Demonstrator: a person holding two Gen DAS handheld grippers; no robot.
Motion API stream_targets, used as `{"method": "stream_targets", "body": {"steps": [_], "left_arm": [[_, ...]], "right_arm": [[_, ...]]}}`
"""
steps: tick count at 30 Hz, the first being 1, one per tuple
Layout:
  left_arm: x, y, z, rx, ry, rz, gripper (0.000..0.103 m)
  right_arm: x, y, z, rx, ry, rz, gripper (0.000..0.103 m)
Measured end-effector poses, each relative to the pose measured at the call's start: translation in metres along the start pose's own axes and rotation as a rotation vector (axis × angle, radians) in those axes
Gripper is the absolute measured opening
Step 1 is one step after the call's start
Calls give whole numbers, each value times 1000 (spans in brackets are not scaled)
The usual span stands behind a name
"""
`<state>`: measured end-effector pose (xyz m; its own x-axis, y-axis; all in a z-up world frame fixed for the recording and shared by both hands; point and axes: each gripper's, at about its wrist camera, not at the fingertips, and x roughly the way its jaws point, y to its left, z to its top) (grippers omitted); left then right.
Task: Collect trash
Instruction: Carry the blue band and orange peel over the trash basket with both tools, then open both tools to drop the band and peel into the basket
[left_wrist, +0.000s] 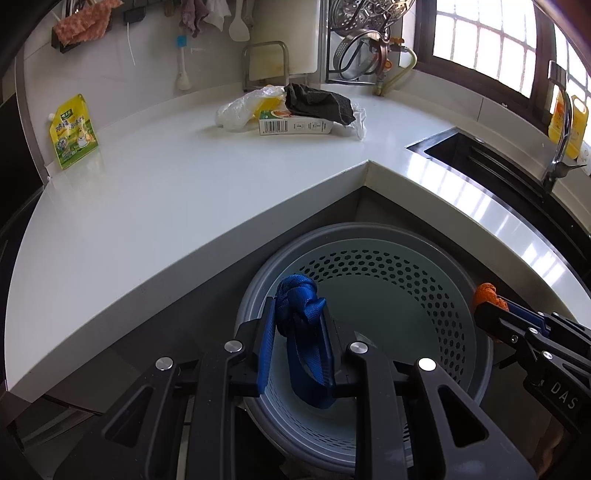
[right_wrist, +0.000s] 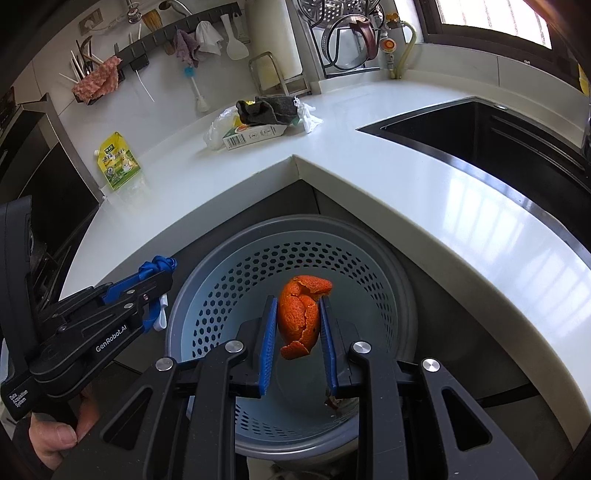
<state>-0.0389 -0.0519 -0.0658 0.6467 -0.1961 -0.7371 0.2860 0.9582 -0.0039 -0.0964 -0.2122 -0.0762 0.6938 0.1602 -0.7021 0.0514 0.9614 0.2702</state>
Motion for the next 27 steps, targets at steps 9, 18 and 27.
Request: {"method": "stream_targets", "body": {"steps": [9, 18, 27], "left_arm": [[7, 0, -9, 7, 34, 3, 22], [15, 2, -11, 7, 59, 11, 24], [25, 8, -12, -7, 90, 18, 26]], "right_arm": [[11, 6, -5, -18, 40, -1, 22], [20, 2, -2, -15, 64, -7, 22], [24, 0, 2, -17, 74, -13, 22]]}}
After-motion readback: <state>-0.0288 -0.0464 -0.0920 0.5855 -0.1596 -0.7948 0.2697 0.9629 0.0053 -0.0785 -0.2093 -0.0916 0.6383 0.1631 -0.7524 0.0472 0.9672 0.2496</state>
